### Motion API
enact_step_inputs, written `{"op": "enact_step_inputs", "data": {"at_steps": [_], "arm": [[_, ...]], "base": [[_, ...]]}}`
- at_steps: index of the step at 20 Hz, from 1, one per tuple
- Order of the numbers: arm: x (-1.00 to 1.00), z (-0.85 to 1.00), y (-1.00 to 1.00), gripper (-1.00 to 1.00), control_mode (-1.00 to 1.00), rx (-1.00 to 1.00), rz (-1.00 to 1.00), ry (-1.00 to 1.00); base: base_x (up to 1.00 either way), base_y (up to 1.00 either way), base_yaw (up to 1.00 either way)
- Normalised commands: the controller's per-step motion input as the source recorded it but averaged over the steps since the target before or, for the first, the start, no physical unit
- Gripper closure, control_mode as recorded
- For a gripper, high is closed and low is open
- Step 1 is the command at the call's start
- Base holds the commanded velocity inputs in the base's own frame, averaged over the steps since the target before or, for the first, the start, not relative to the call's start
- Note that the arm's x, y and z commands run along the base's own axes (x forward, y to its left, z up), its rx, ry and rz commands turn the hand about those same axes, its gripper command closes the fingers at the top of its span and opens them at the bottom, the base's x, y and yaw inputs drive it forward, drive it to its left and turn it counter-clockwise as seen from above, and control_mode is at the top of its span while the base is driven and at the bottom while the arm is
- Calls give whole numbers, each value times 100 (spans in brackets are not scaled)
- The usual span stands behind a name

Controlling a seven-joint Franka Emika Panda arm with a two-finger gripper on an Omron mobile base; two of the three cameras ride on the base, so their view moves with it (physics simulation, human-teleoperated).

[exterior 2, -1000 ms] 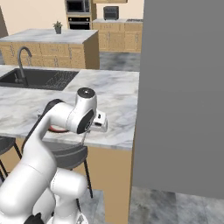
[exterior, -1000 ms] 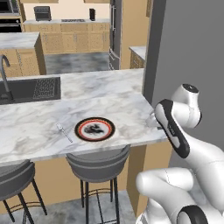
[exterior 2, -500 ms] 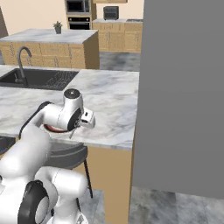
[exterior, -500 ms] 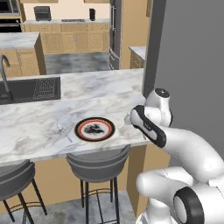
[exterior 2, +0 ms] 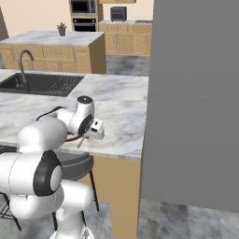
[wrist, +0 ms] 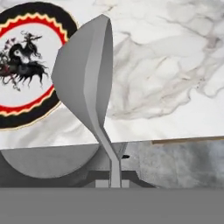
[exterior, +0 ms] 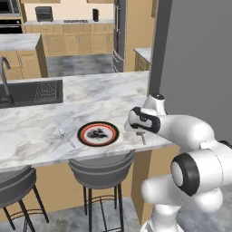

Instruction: Take the fork and place it on the left side of the plate. Then take the spoon and place it on the right side of the plate. Make sure they're directly next to the plate.

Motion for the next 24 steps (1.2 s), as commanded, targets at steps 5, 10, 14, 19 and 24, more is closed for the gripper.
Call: {"op": "enact_step_inputs", "data": {"at_steps": [5, 10, 14, 19, 24], "arm": [[60, -19, 0, 100, -100, 0, 0, 3], [63, -17, 0, 100, -100, 0, 0, 0], [64, -21, 9, 100, -100, 0, 0, 0], [45, -20, 8, 100, -100, 1, 0, 3], [34, -16, 0, 100, -100, 0, 0, 2]], "base": [[0, 0, 0], [0, 0, 0], [0, 0, 0], [0, 0, 0], [0, 0, 0]]}}
